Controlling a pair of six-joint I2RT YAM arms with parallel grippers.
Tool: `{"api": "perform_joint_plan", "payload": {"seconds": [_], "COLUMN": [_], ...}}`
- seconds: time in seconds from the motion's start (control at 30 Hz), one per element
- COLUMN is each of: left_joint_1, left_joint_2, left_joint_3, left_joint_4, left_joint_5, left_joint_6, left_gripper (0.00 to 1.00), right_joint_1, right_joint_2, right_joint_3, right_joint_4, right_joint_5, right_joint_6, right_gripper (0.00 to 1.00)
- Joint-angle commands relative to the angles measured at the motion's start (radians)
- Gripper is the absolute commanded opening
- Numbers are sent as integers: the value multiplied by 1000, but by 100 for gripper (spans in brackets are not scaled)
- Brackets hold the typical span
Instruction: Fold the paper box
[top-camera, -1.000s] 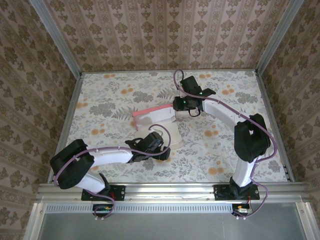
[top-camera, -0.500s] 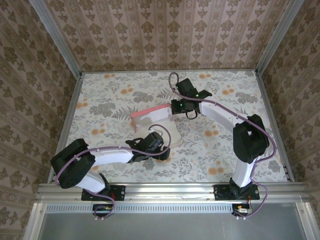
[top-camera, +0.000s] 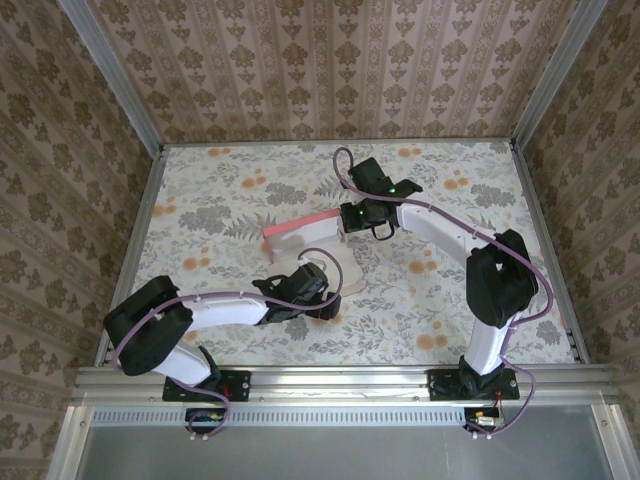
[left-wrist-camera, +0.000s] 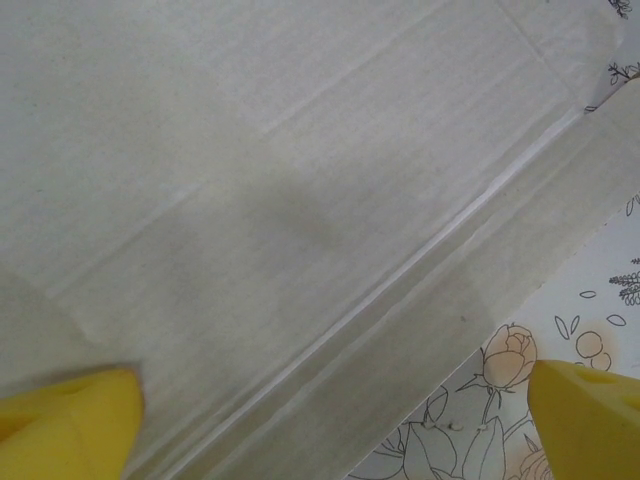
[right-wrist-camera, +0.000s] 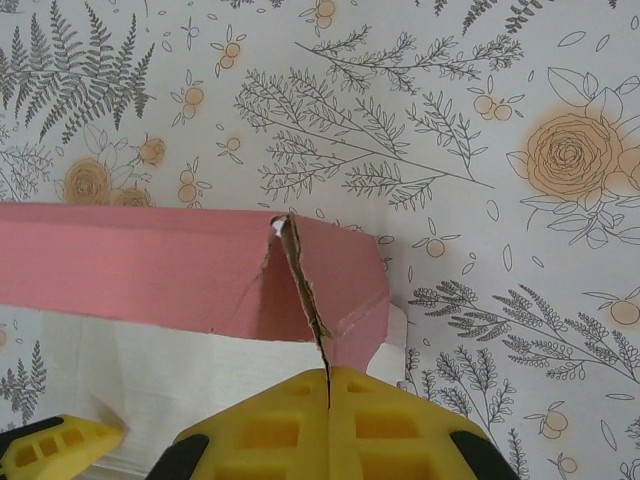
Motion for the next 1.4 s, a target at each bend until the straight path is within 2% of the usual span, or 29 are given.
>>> {"api": "perform_joint_plan", "payload": {"seconds": [0.0,0.77,1.13,1.37], "left_joint_1": [6,6,19,125], "left_joint_2": [29,11,-201,-384], "left_joint_3": [2,-5,47,114], "left_joint_4": [-20,-12,-80,-209], "left_joint_5": [19,22,91,221], "left_joint_6": [-20,-32,16,43], "left_gripper": [100,100,98,98], "right_joint_1": [14,35,35,33], "right_joint_2": [-12,-5,-1,30], "right_joint_3": [20,-61,-56,1], "right_joint_4": [-74,-18,-11,-19], "right_joint_5": [-16,-33,-22,-95], "right_joint_6": [-10,50,-39,-144], "right_gripper": [2,0,0,0]}}
